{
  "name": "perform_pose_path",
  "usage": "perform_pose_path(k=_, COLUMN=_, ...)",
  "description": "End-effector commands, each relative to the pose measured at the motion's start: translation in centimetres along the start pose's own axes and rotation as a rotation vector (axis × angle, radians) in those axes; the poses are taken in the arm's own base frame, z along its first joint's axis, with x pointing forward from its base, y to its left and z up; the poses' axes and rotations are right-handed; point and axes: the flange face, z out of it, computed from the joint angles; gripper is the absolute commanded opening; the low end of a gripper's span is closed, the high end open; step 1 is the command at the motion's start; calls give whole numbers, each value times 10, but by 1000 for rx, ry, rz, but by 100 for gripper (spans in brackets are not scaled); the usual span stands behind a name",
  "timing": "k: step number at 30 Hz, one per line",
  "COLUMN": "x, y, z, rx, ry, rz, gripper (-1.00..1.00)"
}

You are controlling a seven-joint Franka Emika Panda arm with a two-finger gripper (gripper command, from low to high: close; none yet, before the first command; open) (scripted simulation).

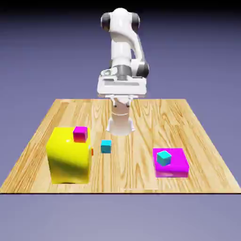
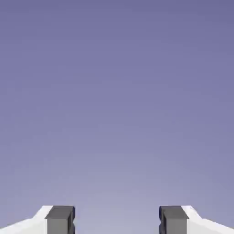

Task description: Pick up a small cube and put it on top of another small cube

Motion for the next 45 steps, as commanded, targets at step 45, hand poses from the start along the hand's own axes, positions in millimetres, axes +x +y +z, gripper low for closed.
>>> perform_pose_path(k=45, x=-196, y=209, z=130, rx=-507, ry=-696, rz=-2179, gripper=0)
